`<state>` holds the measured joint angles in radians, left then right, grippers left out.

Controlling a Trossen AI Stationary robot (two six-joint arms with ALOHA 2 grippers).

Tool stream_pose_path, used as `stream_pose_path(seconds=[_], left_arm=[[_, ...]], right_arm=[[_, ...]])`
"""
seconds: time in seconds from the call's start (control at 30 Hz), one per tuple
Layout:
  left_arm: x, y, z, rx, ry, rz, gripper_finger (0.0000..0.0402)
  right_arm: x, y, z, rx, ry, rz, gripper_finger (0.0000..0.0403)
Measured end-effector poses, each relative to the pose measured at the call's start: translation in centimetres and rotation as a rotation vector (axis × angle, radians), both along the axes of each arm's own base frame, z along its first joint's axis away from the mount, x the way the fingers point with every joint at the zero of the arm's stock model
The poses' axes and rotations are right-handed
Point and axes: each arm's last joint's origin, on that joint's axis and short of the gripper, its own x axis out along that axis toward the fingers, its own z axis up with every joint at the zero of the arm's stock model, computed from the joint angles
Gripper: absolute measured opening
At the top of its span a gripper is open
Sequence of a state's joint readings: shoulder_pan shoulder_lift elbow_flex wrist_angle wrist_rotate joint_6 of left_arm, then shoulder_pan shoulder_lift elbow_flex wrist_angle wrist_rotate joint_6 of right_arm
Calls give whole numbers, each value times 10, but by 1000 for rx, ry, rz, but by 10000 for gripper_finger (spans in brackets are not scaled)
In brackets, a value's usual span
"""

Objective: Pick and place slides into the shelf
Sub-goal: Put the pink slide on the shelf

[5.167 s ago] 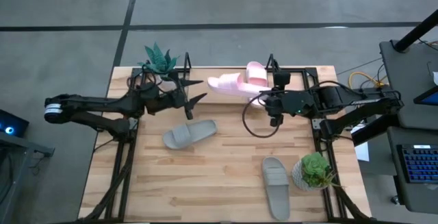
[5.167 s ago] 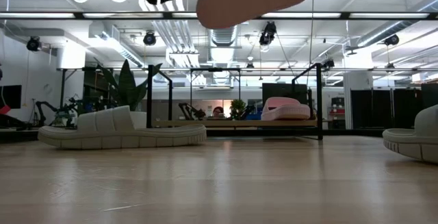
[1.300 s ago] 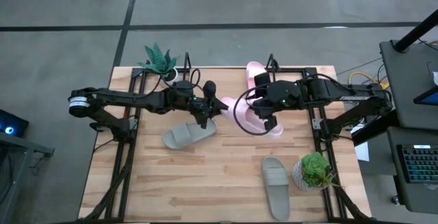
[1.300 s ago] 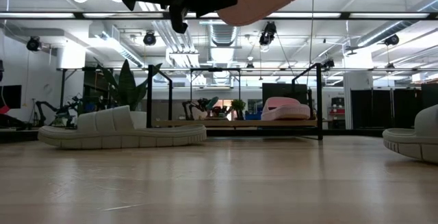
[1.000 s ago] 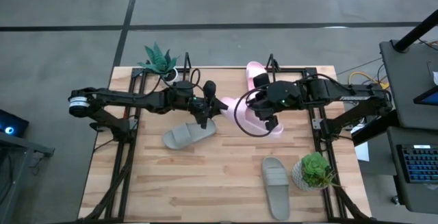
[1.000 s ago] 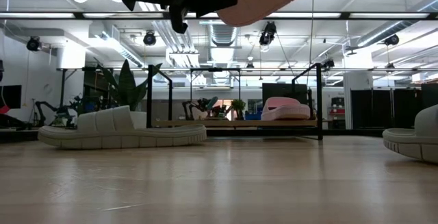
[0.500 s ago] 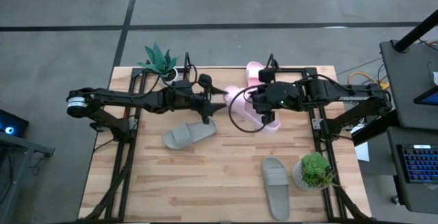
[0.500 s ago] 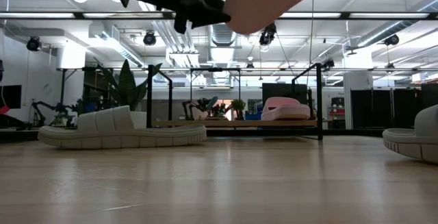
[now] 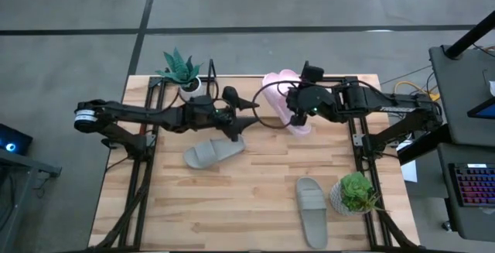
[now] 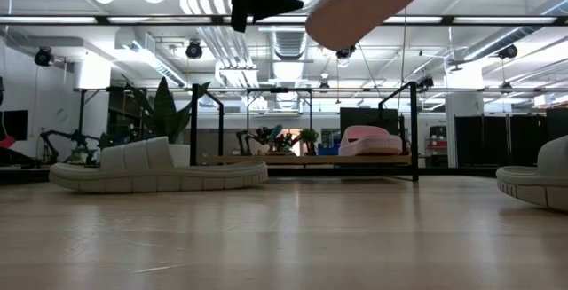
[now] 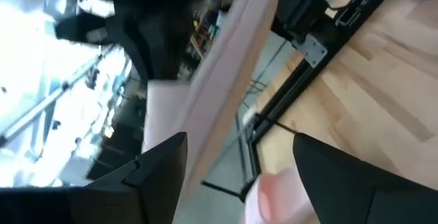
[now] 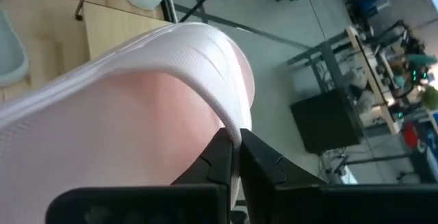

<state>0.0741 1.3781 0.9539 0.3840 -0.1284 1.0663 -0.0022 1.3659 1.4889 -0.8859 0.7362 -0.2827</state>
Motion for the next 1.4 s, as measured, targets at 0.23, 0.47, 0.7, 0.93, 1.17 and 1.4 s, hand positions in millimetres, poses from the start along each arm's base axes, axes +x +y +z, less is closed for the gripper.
stream_pose_path(seconds=[0.23, 0.47, 0.7, 0.93, 1.17, 1.4], left_arm=[[3, -11, 3, 53, 1, -36, 248], [4, -10, 4, 105, -5, 0, 248], [3, 5, 3, 121, 12, 99, 248], [-1, 27, 2, 94, 14, 186, 248], [-2, 35, -2, 63, 54, 181, 248], [-1, 33, -1, 53, 46, 133, 248]], right_arm=[[-1, -15, -3, 43, -50, -96, 9], [1, -13, -8, 109, -42, -27, 9], [3, -6, -7, 129, -47, 29, 9], [6, 6, -6, 145, -56, 110, 9], [7, 10, -6, 134, -53, 128, 9], [11, 10, -6, 113, -56, 146, 9]])
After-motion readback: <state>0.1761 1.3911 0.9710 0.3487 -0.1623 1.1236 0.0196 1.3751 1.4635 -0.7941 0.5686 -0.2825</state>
